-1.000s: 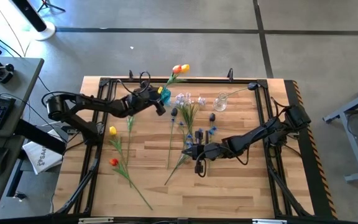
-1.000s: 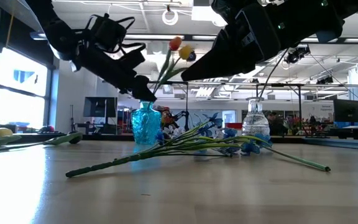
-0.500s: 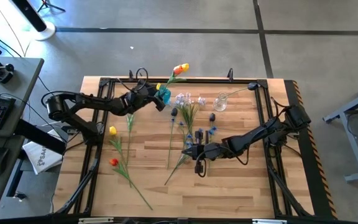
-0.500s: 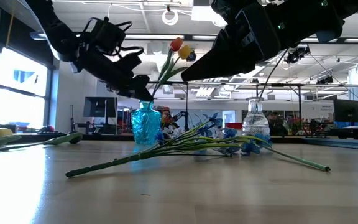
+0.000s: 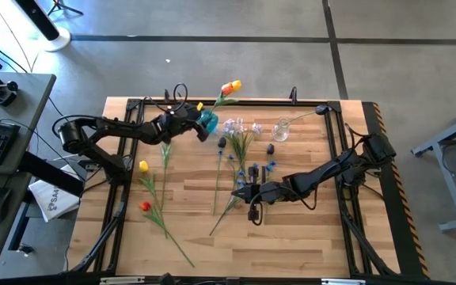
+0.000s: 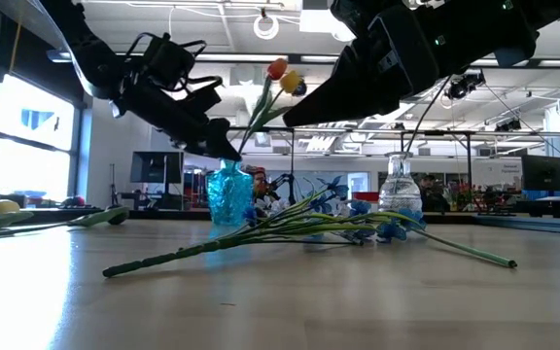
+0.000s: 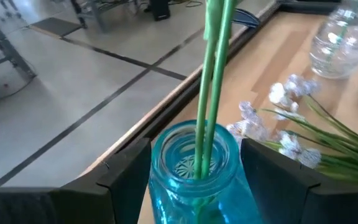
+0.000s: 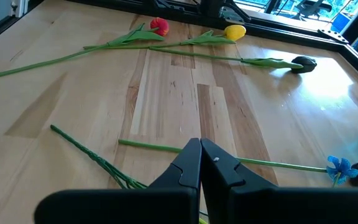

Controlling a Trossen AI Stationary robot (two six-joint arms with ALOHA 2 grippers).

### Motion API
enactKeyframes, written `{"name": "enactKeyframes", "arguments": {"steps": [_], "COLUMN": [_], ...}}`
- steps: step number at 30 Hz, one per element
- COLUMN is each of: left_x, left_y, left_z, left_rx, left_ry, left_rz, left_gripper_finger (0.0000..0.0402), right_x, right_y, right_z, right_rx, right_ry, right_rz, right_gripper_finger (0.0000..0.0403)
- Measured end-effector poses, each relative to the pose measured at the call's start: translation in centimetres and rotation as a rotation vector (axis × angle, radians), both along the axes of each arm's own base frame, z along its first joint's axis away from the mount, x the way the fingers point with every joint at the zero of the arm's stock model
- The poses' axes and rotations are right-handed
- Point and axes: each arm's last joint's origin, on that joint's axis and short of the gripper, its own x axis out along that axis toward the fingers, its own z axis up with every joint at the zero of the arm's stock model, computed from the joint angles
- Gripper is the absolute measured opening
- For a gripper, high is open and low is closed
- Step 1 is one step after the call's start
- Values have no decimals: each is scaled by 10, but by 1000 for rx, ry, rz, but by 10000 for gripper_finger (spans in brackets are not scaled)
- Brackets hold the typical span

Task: Sort flowers into vase by color
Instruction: Adjust the blue vase

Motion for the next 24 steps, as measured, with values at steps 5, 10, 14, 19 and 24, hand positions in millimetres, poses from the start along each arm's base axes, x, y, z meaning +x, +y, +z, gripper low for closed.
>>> {"name": "enactKeyframes", "arguments": {"steps": [5, 10, 14, 19, 24], "left_x": [1, 5, 6, 6, 6], "left_y": [1, 2, 3, 3, 3], "left_z": [-5, -11, -11, -10, -10], "left_rx": [-5, 6, 14, 2, 4], "left_ry": [19, 19, 2, -11, -9], "left_rz": [-8, -13, -12, -5, -5], "left_gripper_finger": [237, 237, 236, 218, 185], "right_x": [0, 0, 0, 0, 0], "right_y": [0, 0, 0, 0, 0], "right_z": [0, 0, 0, 0, 0], "right_rx": [0, 0, 0, 0, 0], "right_ry": [0, 0, 0, 0, 0], "right_rz": [0, 0, 0, 0, 0], "right_gripper_finger": [0, 0, 0, 0, 0]}}
